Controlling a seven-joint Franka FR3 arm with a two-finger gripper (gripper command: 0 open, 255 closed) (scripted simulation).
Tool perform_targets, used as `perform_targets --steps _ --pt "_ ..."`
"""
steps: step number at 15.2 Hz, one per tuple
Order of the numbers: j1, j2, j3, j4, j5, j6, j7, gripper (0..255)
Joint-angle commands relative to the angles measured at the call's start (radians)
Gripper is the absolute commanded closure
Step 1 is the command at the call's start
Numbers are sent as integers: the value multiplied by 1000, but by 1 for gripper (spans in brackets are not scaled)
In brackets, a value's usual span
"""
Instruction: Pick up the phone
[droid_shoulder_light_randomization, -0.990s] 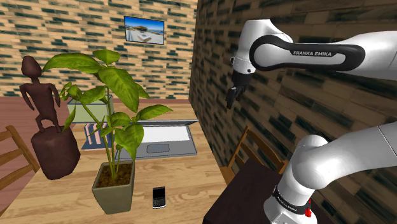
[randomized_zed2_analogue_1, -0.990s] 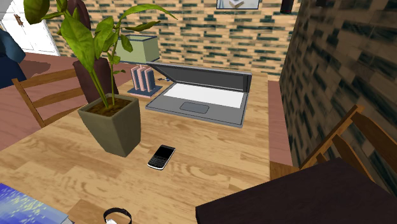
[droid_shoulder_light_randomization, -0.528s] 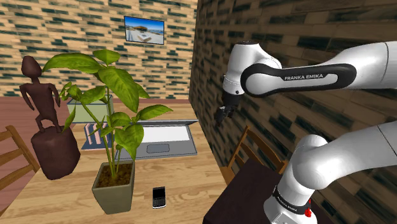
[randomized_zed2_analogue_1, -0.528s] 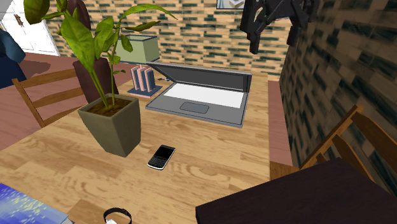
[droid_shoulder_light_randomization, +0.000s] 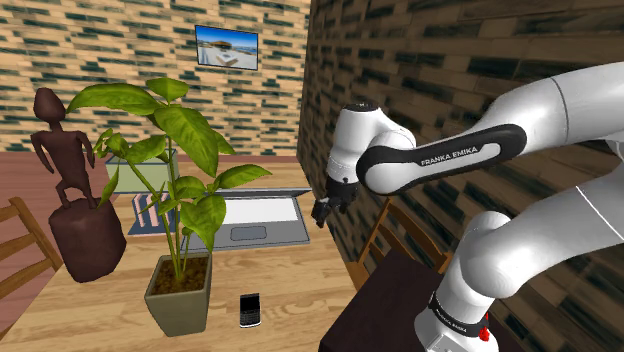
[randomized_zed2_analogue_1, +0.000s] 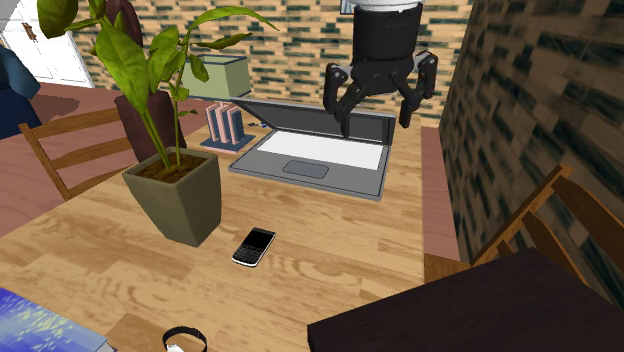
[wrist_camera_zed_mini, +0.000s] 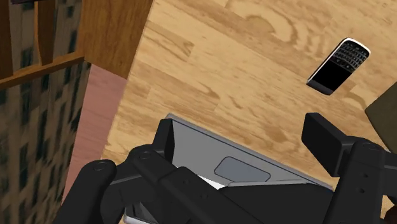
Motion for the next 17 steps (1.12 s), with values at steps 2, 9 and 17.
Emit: perform_targets --steps 2,9,17 --pt "-5 93 72 -17 8 116 110 0" --pt "-88 370 255 30 -105 343 420 0" --pt "-123 788 315 222 -625 440 1009 0"
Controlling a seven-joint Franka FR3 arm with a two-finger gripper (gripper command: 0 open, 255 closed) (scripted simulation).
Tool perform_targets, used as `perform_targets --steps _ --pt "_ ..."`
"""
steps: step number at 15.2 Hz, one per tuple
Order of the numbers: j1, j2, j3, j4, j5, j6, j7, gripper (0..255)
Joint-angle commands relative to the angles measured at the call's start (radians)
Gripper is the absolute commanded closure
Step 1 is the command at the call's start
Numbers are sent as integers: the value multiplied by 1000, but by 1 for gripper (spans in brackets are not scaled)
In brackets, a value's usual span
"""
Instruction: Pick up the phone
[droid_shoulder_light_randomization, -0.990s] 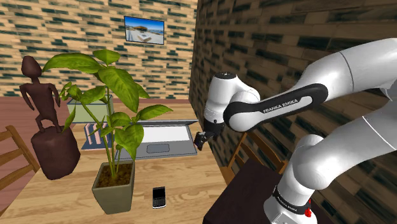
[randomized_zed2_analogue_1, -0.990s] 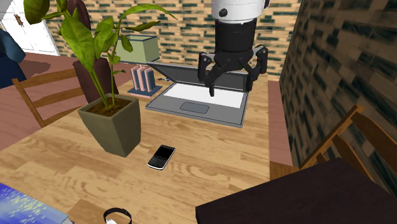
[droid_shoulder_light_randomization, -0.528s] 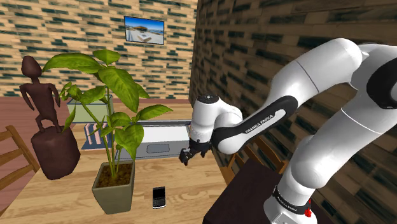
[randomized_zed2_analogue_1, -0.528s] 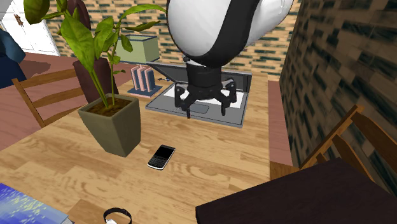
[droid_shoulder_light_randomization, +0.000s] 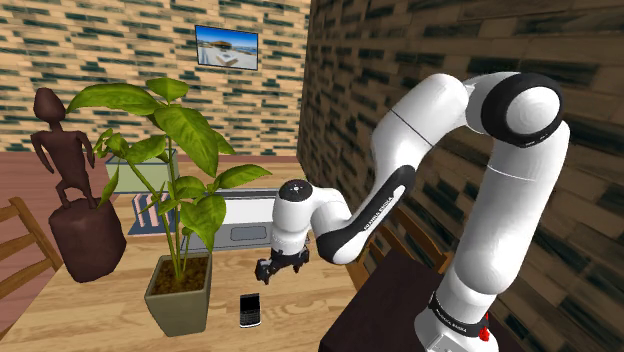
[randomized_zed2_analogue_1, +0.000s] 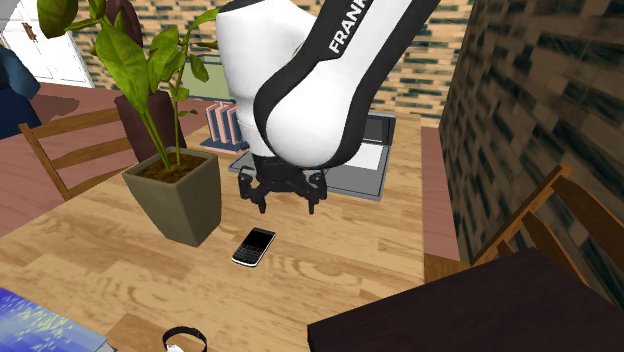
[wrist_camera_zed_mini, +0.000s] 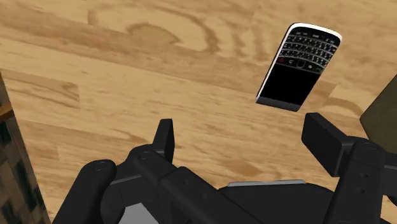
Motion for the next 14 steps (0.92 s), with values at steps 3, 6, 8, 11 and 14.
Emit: perform_targets --steps 3,6,8,11,14 --pt "103 212 -86 146 -237 -7 267 0" --pt "188 339 -153 254 -326 -14 389 0" --pt "238 419 -189 329 -365 -19 452 0" --pt "257 451 -210 347 -391 -7 477 0" --pt "277 489 -236 364 -426 10 507 0"
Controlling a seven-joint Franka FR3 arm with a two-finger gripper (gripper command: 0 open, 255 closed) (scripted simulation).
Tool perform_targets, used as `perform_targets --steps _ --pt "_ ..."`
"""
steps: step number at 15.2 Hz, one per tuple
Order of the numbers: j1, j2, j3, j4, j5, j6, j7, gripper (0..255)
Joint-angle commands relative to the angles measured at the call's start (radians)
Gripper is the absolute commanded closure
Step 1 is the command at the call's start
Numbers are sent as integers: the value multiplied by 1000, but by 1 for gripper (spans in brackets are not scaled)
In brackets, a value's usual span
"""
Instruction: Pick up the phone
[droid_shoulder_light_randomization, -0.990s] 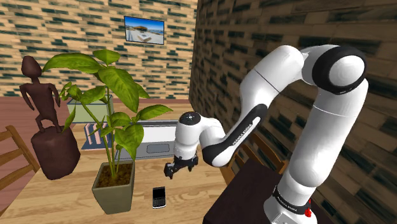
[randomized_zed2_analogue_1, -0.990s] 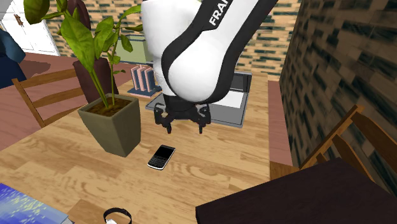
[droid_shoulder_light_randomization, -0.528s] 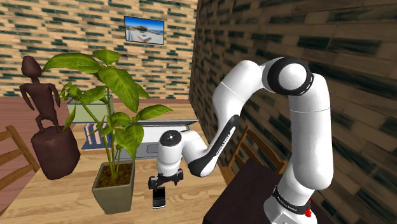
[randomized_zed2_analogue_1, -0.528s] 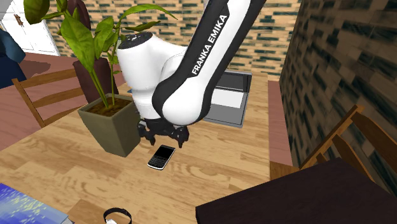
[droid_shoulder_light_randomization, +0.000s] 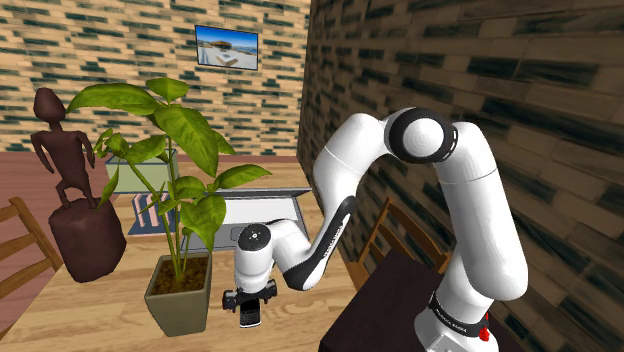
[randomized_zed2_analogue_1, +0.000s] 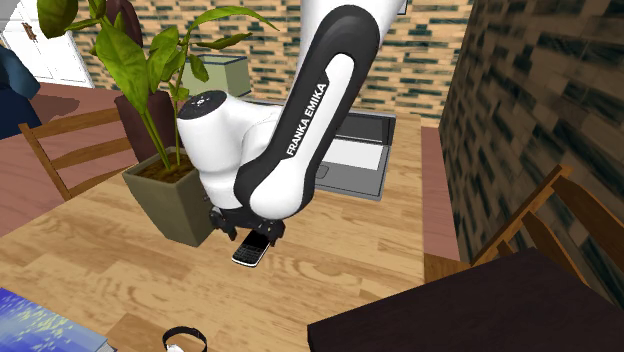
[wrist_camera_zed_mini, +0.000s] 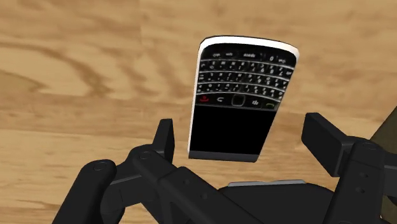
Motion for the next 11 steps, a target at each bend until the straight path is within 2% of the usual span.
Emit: perform_targets --steps 1,4,5,11 --pt "13 25 -18 11 -24 13 20 0" --pt "23 45 -31 20 -41 22 35 0" --pt "24 44 -32 19 -42 23 37 255" --pt "24 46 -32 20 -42 23 37 255"
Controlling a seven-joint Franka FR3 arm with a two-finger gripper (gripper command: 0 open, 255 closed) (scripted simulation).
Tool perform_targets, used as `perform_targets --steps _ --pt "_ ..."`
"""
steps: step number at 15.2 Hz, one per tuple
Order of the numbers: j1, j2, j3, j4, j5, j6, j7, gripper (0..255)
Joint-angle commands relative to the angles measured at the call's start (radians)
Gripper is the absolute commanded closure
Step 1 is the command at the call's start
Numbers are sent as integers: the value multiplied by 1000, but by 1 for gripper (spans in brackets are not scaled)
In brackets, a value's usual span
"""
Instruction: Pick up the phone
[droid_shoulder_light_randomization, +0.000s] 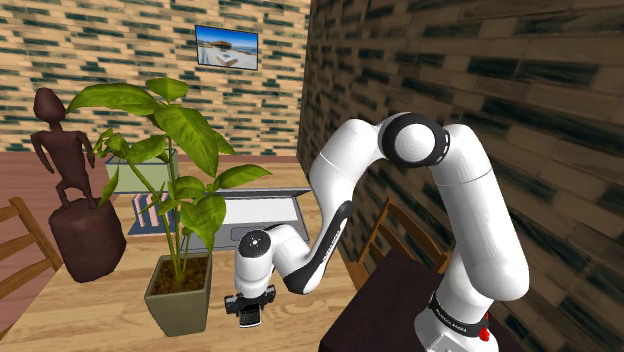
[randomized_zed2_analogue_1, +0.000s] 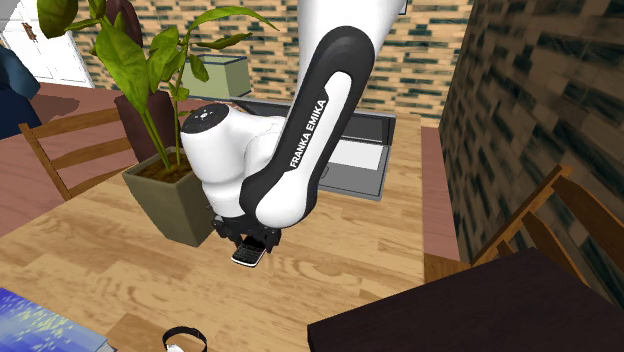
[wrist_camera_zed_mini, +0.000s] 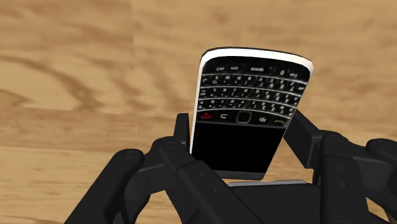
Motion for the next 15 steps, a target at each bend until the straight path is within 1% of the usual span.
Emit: perform_targets --steps 1,3,15 --pt "0 3 -2 0 -1 0 0 255" --pt "-1 2 0 0 1 -1 -2 255" --pt "-81 -149 105 -62 144 -74 -123 255"
